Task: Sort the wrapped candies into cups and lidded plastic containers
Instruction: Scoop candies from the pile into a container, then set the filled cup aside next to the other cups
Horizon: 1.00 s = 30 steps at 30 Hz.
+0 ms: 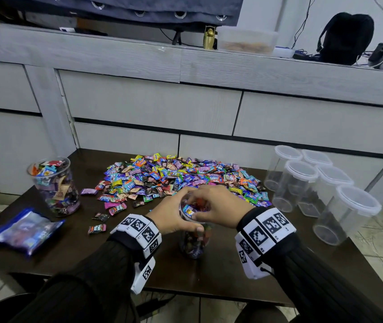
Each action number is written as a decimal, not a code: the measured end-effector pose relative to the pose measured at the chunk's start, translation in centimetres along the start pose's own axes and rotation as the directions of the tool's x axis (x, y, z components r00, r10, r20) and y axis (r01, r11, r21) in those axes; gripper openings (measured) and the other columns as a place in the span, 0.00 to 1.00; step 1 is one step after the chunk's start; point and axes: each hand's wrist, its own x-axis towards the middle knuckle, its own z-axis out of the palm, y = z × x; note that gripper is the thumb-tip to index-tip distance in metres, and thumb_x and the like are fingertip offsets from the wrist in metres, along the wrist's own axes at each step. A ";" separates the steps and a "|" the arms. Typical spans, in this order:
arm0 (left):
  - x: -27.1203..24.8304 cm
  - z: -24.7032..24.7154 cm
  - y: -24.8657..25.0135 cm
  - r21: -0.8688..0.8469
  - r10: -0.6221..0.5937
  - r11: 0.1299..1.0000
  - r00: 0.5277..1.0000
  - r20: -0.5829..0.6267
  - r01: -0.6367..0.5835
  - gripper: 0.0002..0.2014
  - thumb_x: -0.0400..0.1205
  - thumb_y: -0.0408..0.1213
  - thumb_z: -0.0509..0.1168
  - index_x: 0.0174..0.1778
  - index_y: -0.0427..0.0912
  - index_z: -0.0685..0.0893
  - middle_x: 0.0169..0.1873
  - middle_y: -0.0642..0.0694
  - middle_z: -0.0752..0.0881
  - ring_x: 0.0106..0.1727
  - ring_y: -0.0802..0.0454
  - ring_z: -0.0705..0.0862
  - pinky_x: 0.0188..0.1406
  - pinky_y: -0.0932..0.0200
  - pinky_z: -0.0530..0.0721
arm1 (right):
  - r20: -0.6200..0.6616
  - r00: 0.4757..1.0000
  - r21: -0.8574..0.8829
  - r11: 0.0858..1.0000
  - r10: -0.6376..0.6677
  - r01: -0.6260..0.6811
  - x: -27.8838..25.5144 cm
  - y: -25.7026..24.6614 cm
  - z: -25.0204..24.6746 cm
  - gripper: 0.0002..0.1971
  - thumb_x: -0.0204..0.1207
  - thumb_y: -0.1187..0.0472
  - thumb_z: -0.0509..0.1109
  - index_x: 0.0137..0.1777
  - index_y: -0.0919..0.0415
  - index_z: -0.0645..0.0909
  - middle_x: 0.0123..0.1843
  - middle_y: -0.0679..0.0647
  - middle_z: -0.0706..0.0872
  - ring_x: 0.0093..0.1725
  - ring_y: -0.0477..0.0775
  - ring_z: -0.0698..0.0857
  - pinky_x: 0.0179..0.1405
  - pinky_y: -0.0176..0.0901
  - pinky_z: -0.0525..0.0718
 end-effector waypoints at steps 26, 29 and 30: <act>-11.6 -13.9 0.2 0.675 -0.297 0.668 0.944 -0.146 0.314 0.48 0.58 0.72 0.63 0.76 0.61 0.63 0.60 0.60 0.73 0.60 0.56 0.80 0.62 0.51 0.83 | 0.258 0.777 -0.107 0.816 0.575 -0.568 -1.8 6.2 9.2 0.29 0.73 0.45 0.72 0.71 0.54 0.70 0.69 0.57 0.72 0.70 0.59 0.72 0.67 0.50 0.75; -12.5 -15.6 -0.8 0.648 -0.356 0.634 0.903 -0.240 0.422 0.49 0.57 0.74 0.61 0.76 0.60 0.63 0.65 0.52 0.74 0.62 0.53 0.78 0.66 0.47 0.80 | 0.259 0.766 -0.136 0.807 0.589 -0.574 -1.6 6.1 9.7 0.30 0.74 0.45 0.72 0.72 0.54 0.68 0.70 0.57 0.69 0.71 0.59 0.70 0.67 0.51 0.75; -12.7 -16.1 -1.0 0.635 -0.371 0.628 0.890 -0.264 0.450 0.48 0.56 0.74 0.61 0.75 0.61 0.64 0.66 0.51 0.74 0.62 0.52 0.79 0.66 0.47 0.80 | 0.257 0.765 -0.139 0.806 0.590 -0.575 -1.6 6.1 9.7 0.30 0.74 0.45 0.71 0.72 0.53 0.68 0.71 0.57 0.69 0.71 0.59 0.69 0.67 0.51 0.75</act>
